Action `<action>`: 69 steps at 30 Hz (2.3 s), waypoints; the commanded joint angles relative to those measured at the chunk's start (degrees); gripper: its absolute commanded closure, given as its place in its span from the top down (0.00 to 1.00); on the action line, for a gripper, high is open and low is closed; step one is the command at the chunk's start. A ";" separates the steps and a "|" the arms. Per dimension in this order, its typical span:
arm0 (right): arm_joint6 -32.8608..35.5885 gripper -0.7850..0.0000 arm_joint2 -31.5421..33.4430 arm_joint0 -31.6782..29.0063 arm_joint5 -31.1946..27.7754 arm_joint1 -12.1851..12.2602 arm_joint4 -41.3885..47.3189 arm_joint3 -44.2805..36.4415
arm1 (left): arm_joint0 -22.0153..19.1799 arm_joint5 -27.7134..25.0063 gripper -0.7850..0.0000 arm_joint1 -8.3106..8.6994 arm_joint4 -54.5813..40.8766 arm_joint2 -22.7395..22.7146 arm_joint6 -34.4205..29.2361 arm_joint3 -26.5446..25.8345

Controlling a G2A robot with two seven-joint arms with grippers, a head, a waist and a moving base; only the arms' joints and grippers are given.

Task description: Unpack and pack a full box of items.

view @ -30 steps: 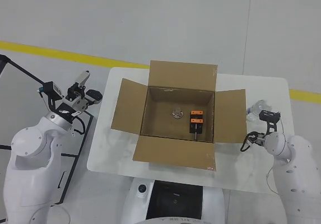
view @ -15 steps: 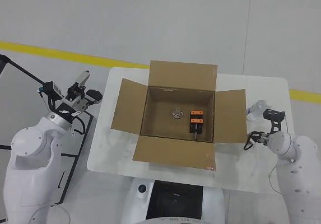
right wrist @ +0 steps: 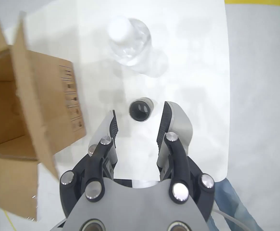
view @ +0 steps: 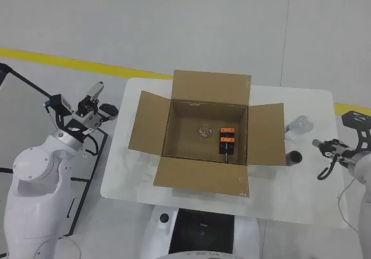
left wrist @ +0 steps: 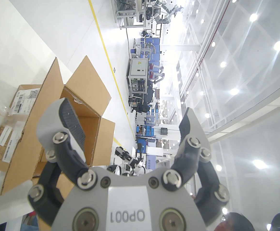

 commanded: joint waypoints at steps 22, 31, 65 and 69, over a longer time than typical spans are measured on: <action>-3.14 0.54 -26.91 22.03 -1.59 -0.37 2.13 10.84 | 0.00 0.00 1.00 0.00 0.00 0.00 0.00 0.00; -5.29 0.87 -32.38 22.37 -7.48 -0.72 5.36 11.17 | 0.00 0.00 1.00 0.00 0.00 0.00 0.00 0.00; -12.20 0.75 -76.04 54.24 -4.76 -14.37 4.67 60.20 | 0.00 0.00 1.00 0.00 0.00 0.00 0.00 0.00; -12.32 0.74 -78.74 55.76 -4.56 -16.26 3.94 64.15 | 0.00 0.00 1.00 0.00 0.00 0.00 0.00 0.00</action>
